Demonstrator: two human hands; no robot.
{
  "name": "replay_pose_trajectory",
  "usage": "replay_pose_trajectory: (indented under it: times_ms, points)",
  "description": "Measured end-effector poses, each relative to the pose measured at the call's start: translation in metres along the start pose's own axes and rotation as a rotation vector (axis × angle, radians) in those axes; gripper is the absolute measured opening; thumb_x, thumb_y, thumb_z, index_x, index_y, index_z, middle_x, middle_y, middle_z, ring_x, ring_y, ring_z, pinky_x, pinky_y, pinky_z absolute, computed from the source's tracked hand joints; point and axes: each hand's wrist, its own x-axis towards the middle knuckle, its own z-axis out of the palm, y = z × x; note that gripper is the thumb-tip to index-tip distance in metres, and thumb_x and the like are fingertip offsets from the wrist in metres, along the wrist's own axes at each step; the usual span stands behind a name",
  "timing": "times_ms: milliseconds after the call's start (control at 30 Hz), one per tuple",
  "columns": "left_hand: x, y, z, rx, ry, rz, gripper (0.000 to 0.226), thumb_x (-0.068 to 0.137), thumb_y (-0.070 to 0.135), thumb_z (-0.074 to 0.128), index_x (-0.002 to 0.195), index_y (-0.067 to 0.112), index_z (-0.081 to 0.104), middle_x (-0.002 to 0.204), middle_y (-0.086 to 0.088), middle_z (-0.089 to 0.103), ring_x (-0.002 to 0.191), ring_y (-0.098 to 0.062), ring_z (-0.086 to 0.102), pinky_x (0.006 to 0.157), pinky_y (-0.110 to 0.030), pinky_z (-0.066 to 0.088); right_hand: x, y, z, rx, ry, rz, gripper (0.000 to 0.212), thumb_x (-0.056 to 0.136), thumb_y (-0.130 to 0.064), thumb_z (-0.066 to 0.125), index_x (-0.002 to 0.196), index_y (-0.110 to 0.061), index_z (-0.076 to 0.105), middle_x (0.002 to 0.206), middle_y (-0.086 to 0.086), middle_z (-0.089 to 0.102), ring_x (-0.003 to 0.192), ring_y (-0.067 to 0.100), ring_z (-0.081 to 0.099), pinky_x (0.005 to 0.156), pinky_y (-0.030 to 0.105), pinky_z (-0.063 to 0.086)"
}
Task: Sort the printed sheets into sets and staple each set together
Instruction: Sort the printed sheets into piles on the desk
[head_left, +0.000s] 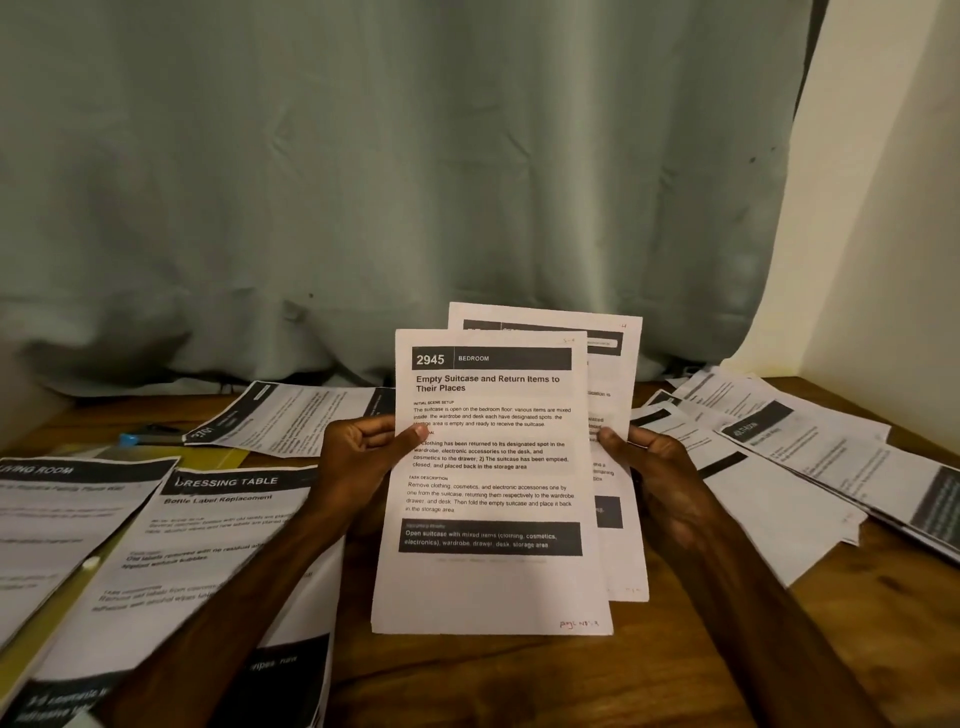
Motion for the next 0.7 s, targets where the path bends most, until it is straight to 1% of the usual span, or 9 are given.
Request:
replay_pose_trajectory:
  times_ms: [100,200,300,333,467,600,700]
  points:
    - [0.001,0.0,-0.002,-0.014,0.032,-0.006,0.029,0.086,0.015,0.08,0.114,0.01,0.074,0.102,-0.002,0.08,0.088,-0.025,0.078,0.074,-0.041,0.065,-0.001,-0.001,0.002,-0.022,0.006,0.005,0.03,0.094,-0.023,0.071,0.123,-0.016,0.069,0.114,0.014,0.076,0.101,0.042,0.074,0.093,0.068,0.053]
    - [-0.003,-0.002,0.002,-0.008,0.076,0.001,0.028,0.087,0.019,0.08,0.112,0.01,0.071,0.098,0.0,0.08,0.085,-0.024,0.079,0.069,-0.04,0.065,-0.004,0.004,0.01,-0.078,-0.076,0.019,0.031,0.096,-0.022,0.07,0.125,-0.013,0.07,0.117,0.015,0.075,0.104,0.042,0.072,0.095,0.067,0.052]
    - [-0.007,-0.005,0.009,-0.017,0.11,-0.003,0.029,0.088,0.022,0.079,0.111,0.008,0.068,0.098,-0.003,0.08,0.085,-0.024,0.078,0.071,-0.042,0.065,-0.005,0.008,0.015,-0.095,-0.142,0.03,0.032,0.095,-0.022,0.07,0.126,-0.013,0.07,0.12,0.015,0.073,0.108,0.041,0.071,0.097,0.066,0.052]
    - [-0.008,-0.005,0.01,-0.024,0.116,-0.014,0.03,0.089,0.023,0.078,0.112,0.008,0.066,0.099,-0.004,0.08,0.084,-0.024,0.078,0.07,-0.042,0.065,-0.005,0.009,0.016,-0.086,-0.153,0.037,0.032,0.095,-0.021,0.07,0.126,-0.013,0.07,0.121,0.015,0.073,0.108,0.041,0.071,0.097,0.066,0.052]
    - [-0.01,-0.002,0.014,-0.025,0.108,-0.037,0.031,0.09,0.022,0.076,0.113,0.008,0.061,0.099,-0.005,0.079,0.081,-0.022,0.078,0.06,-0.032,0.063,-0.007,0.01,0.017,-0.081,-0.174,0.052,0.032,0.096,-0.016,0.068,0.127,-0.011,0.07,0.121,0.015,0.073,0.108,0.04,0.072,0.097,0.064,0.053]
    - [-0.012,0.0,0.015,-0.023,0.095,-0.047,0.031,0.091,0.02,0.075,0.115,0.007,0.059,0.1,-0.004,0.079,0.081,-0.022,0.078,0.06,-0.032,0.063,-0.006,0.011,0.016,-0.079,-0.168,0.046,0.03,0.095,-0.015,0.068,0.125,-0.011,0.071,0.121,0.016,0.073,0.108,0.041,0.072,0.098,0.065,0.052]
    - [-0.013,0.002,0.016,-0.024,0.089,-0.042,0.031,0.092,0.019,0.074,0.115,0.006,0.059,0.094,0.001,0.08,0.08,-0.021,0.078,0.058,-0.03,0.062,-0.004,0.012,0.014,-0.075,-0.166,0.048,0.03,0.095,-0.013,0.068,0.125,-0.011,0.071,0.121,0.016,0.073,0.109,0.041,0.071,0.099,0.065,0.05]
